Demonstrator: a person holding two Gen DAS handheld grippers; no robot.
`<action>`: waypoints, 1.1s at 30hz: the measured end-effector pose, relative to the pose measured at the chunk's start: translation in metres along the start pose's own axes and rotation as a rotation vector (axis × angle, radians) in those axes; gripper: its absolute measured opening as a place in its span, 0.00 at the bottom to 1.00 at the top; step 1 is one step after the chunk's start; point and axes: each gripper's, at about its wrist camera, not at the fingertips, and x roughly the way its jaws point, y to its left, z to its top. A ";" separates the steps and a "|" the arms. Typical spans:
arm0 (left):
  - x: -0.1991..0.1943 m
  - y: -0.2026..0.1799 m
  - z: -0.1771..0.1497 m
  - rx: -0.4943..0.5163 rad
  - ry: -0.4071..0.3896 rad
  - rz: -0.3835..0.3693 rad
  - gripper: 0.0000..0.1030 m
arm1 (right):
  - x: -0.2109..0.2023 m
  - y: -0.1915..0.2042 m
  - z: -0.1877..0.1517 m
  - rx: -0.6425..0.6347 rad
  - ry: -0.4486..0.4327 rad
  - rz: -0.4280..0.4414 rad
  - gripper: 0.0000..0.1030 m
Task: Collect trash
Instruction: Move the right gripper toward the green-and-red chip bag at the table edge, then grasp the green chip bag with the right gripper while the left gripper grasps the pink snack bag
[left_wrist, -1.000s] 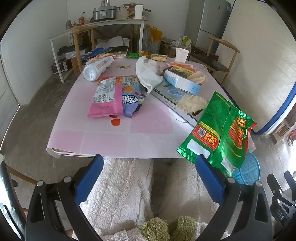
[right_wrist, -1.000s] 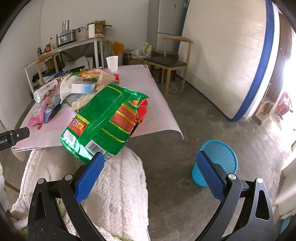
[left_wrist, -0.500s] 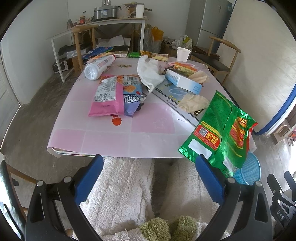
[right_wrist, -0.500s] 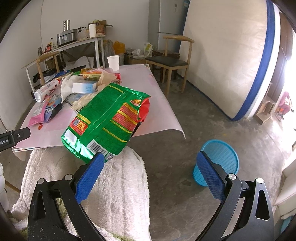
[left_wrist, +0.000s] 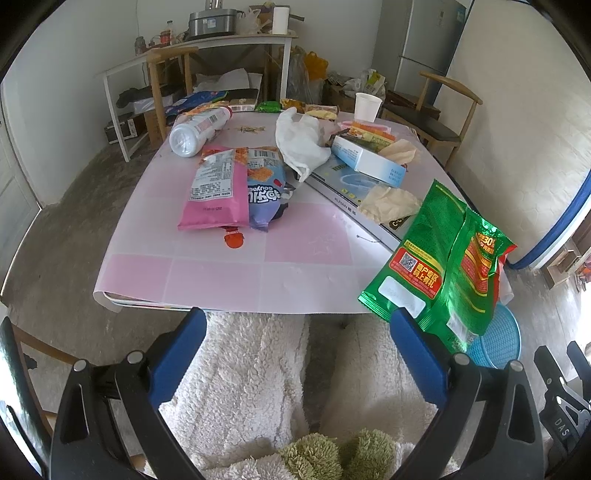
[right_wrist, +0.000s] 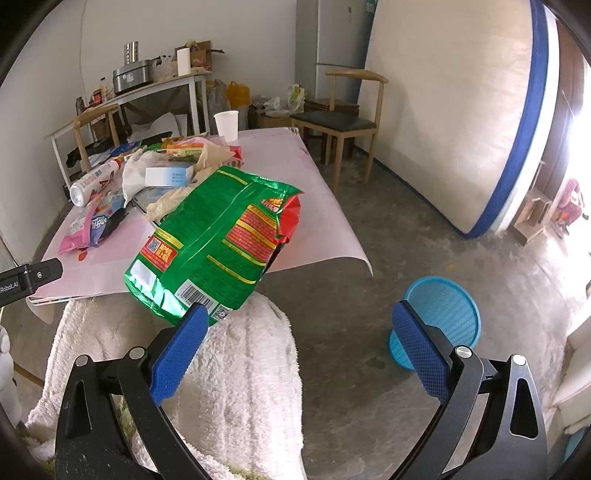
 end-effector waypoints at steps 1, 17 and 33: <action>0.000 0.000 0.000 0.000 0.001 0.000 0.95 | 0.000 -0.001 0.001 0.003 0.002 0.002 0.93; 0.017 0.000 0.001 -0.006 0.048 -0.012 0.95 | 0.016 -0.010 0.007 0.057 0.047 0.062 0.93; 0.033 0.012 0.001 -0.033 0.026 -0.122 0.94 | 0.086 -0.042 0.023 0.421 0.181 0.410 0.92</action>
